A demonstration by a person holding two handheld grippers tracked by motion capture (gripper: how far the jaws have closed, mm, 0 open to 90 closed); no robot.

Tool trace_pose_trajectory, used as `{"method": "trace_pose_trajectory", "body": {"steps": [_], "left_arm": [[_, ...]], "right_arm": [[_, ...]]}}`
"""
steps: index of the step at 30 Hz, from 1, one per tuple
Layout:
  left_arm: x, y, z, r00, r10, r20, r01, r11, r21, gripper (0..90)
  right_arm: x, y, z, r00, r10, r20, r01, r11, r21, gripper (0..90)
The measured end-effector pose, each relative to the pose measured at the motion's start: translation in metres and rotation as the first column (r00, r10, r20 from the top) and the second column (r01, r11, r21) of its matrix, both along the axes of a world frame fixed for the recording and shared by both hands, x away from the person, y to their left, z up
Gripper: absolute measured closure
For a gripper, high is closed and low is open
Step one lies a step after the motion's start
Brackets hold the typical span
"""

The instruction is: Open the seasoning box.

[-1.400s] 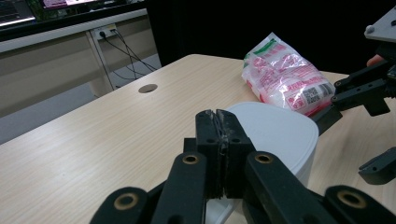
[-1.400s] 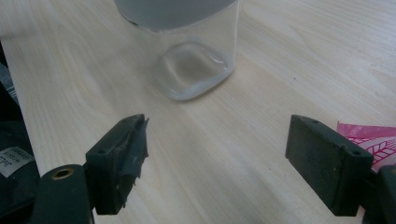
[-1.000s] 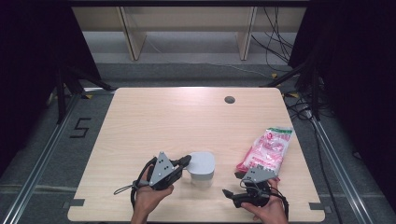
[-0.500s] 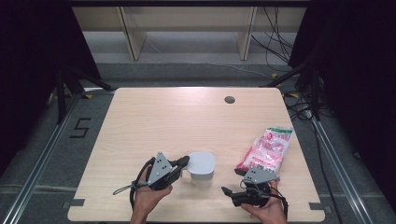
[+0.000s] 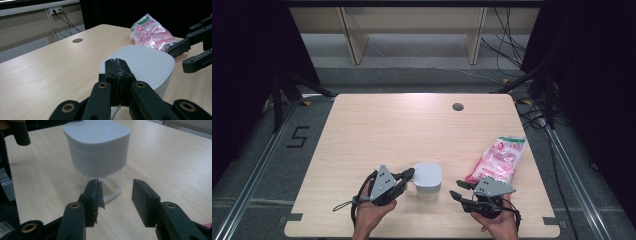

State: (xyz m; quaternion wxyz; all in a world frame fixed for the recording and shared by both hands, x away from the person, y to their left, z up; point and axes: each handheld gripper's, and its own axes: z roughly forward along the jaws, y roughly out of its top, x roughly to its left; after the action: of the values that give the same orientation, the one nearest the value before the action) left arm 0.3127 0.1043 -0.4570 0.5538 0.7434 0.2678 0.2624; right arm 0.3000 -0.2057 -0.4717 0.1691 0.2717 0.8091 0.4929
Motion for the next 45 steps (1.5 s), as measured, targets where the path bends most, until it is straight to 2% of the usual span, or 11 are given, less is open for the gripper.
{"method": "trace_pose_trajectory", "body": {"steps": [2,3,5,7,8,15,19,23,31,43,45], "left_arm": [[-0.001,-0.001,0.0,1.0,0.007,0.002,-0.007,1.0,-0.001,88.3],[-0.001,-0.001,0.0,1.0,0.006,0.0,-0.006,1.0,-0.003,88.3],[0.0,0.0,0.0,1.0,0.003,-0.004,-0.003,1.0,-0.003,88.3],[0.0,0.0,-0.001,1.0,0.003,-0.004,-0.003,1.0,-0.01,88.3],[0.0,0.0,-0.001,1.0,0.004,-0.003,-0.004,0.9999,-0.011,88.3],[0.001,0.002,-0.002,0.9999,-0.009,-0.006,0.009,0.9996,-0.027,88.3],[0.0,0.002,-0.003,1.0,-0.002,-0.006,0.001,0.9991,-0.042,88.4],[0.0,0.002,-0.003,1.0,-0.002,-0.005,0.002,0.999,-0.045,88.4],[0.001,0.004,-0.004,0.9999,-0.01,0.002,0.01,0.9992,-0.038,88.3],[-0.002,0.003,-0.004,0.9999,0.011,-0.005,-0.011,0.9987,-0.051,88.4],[-0.002,0.003,-0.005,0.9999,0.012,-0.006,-0.012,0.9985,-0.053,88.5]], "right_arm": [[-0.001,0.002,0.001,1.0,-0.002,-0.001,0.002,1.0,0.005,63.3],[0.002,0.001,0.002,0.9992,0.024,0.03,-0.024,0.9996,-0.012,65.3],[0.0,0.002,0.003,0.9997,0.014,0.019,-0.014,0.9999,-0.001,70.3],[0.002,0.003,0.005,0.9978,0.041,0.053,-0.04,0.999,-0.018,73.9],[0.001,0.005,0.005,0.999,0.033,0.031,-0.033,0.9994,-0.009,75.6],[0.002,0.008,0.005,0.9974,0.058,0.044,-0.056,0.9978,-0.036,80.0],[0.004,0.01,0.005,0.9972,0.056,0.05,-0.054,0.9979,-0.037,77.7],[0.002,0.011,0.007,0.9965,0.053,0.065,-0.05,0.9976,-0.048,88.9],[0.006,0.015,0.008,0.994,0.057,0.094,-0.053,0.9978,-0.039,90.0],[0.01,0.019,0.01,0.9943,0.067,0.083,-0.064,0.9968,-0.048,90.0],[0.01,0.021,0.011,0.9956,0.054,0.077,-0.052,0.9982,-0.029,90.0]]}}
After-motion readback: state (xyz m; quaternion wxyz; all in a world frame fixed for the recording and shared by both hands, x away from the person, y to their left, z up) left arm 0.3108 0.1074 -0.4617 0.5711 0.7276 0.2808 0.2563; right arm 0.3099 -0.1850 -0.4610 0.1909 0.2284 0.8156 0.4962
